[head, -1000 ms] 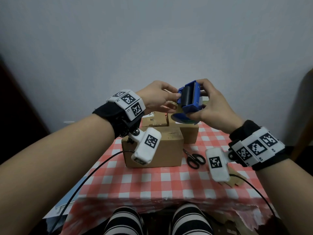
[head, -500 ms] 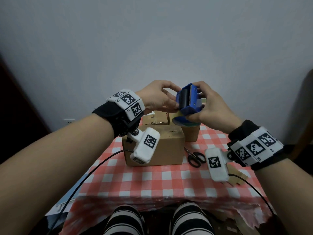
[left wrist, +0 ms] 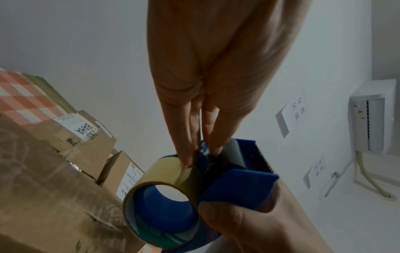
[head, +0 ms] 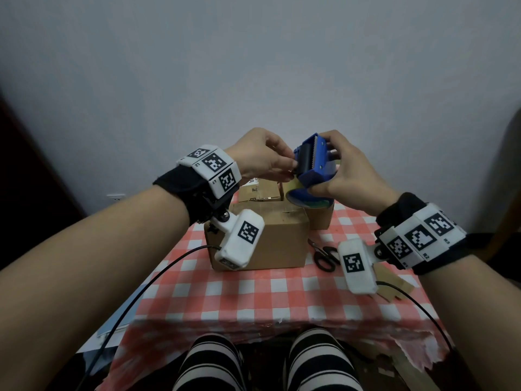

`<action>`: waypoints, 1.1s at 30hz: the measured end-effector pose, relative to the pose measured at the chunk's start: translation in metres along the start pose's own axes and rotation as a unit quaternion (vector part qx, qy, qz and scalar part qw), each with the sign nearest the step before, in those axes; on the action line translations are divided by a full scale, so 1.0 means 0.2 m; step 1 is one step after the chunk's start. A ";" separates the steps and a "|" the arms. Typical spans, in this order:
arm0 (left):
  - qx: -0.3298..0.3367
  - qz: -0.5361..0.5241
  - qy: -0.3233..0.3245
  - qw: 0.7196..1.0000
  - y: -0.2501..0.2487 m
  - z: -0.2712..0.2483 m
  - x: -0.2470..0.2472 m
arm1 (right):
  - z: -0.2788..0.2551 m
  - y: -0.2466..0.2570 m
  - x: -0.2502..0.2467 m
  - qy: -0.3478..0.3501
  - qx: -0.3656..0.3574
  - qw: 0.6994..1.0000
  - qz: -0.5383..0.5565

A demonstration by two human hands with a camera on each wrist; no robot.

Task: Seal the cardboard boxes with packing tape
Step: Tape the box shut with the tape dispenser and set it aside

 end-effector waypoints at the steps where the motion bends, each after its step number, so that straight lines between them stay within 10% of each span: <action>1: 0.001 0.006 -0.005 1.000 0.00 0.00 0.00 | 0.00 0.00 0.00 0.001 -0.001 1.000 0.001; 12: -0.016 0.080 -0.030 0.996 0.00 0.00 -0.01 | 0.00 0.05 0.02 0.020 -0.011 0.999 -0.036; 33: -0.088 -0.196 0.082 0.973 0.07 -0.07 0.06 | -0.05 0.07 -0.03 0.056 0.049 0.997 0.011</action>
Point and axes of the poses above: each hand's wrist, its own z-axis towards the middle knuckle, its own x-axis out of the palm, y = z × x, the point moved 7 cm from there along z, towards the middle knuckle, and after that the axes turned 1 degree about y, right-handed, at the moved point
